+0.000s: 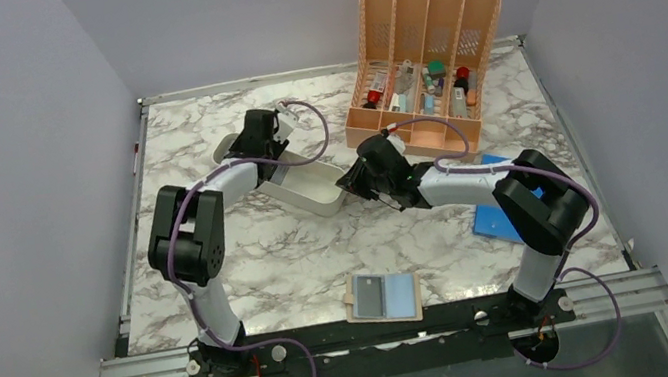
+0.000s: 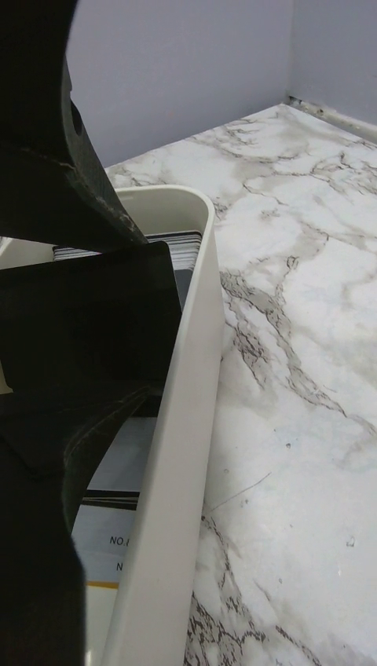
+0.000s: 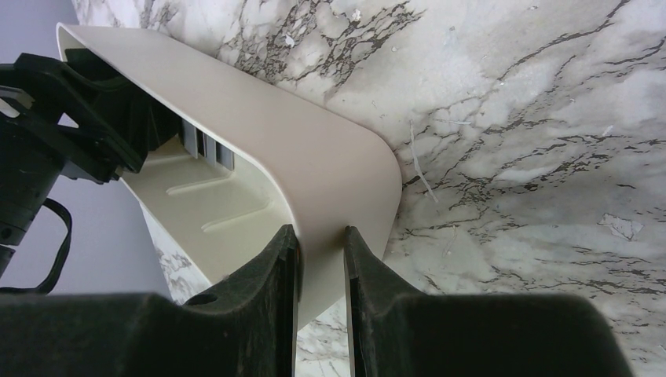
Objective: Put the credit cards into the card holder
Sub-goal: Pick up the credit card from the storage box.
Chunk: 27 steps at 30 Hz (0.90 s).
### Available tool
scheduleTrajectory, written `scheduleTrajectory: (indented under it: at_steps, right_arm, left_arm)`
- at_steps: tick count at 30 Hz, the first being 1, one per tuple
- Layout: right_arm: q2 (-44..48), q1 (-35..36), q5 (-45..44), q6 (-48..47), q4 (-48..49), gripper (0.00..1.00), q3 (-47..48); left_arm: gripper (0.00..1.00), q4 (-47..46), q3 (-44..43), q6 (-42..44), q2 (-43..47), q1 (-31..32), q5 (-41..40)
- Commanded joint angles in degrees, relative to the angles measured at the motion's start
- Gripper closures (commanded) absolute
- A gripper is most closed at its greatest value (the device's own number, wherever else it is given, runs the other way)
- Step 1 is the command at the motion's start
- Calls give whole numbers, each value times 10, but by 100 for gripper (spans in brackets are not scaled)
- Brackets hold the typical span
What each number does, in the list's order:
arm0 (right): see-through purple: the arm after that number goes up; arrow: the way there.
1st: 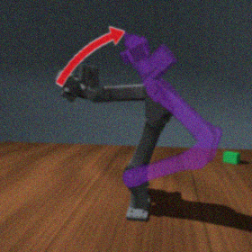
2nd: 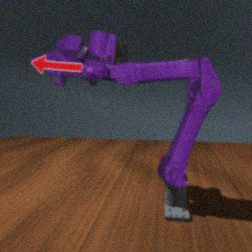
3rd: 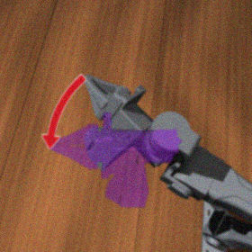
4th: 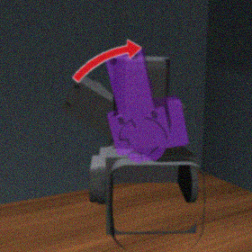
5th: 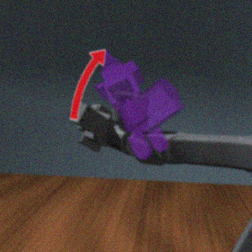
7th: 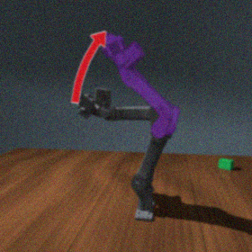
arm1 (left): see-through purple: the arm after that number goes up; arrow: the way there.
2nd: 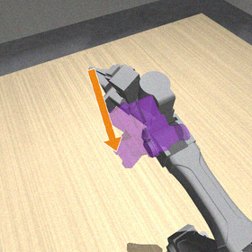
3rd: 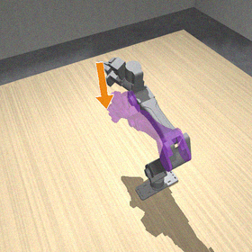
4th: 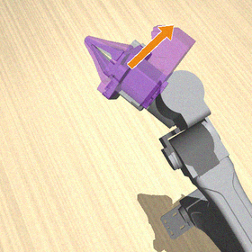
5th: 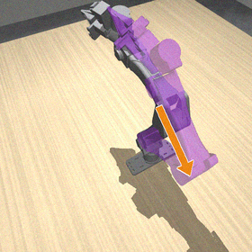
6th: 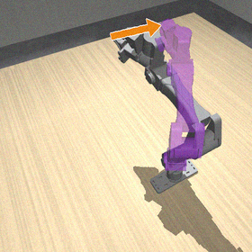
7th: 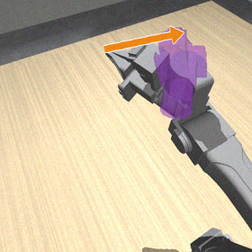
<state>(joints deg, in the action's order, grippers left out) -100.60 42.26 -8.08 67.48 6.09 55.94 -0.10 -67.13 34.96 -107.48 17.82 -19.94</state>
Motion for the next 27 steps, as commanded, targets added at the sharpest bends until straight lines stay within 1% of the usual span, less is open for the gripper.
scheduleTrajectory:
  at_steps: [1,4,5,7,12,13,15,17,21,24,25,27]
  right_arm:
    - [-27,0,-15,-10,-68,82,-32]
    - [-27,-1,-15,-11,-67,82,-29]
    - [-27,0,-14,-12,-68,82,-27]
    - [-28,-1,-13,-13,-69,82,-24]
    - [-30,0,-12,-14,-70,83,-20]
    - [-31,0,-11,-14,-69,83,-19]
    - [-33,0,-10,-15,-70,83,-17]
    - [-35,-1,-9,-15,-70,83,-15]
    - [-37,0,-5,-16,-71,83,-11]
    - [-36,0,-4,-17,-71,83,-9]
    - [-35,0,-4,-17,-71,83,-9]
    - [-34,0,-4,-18,-71,83,-9]
  left_arm:
    - [47,17,-24,10,30,-19,14]
    - [50,27,-28,11,25,-20,7]
    - [50,28,-28,12,24,-20,6]
    - [46,29,-28,14,21,-21,1]
    - [45,45,-37,5,29,-21,23]
    - [46,52,-40,2,32,-21,35]
    - [52,64,-45,-3,40,-19,56]
    - [54,79,-50,-9,48,-18,81]
    - [46,109,-59,-25,55,-17,122]
    - [46,119,-59,-33,55,-16,138]
    - [49,123,-60,-35,55,-16,145]
    - [63,131,-63,-39,53,-16,154]
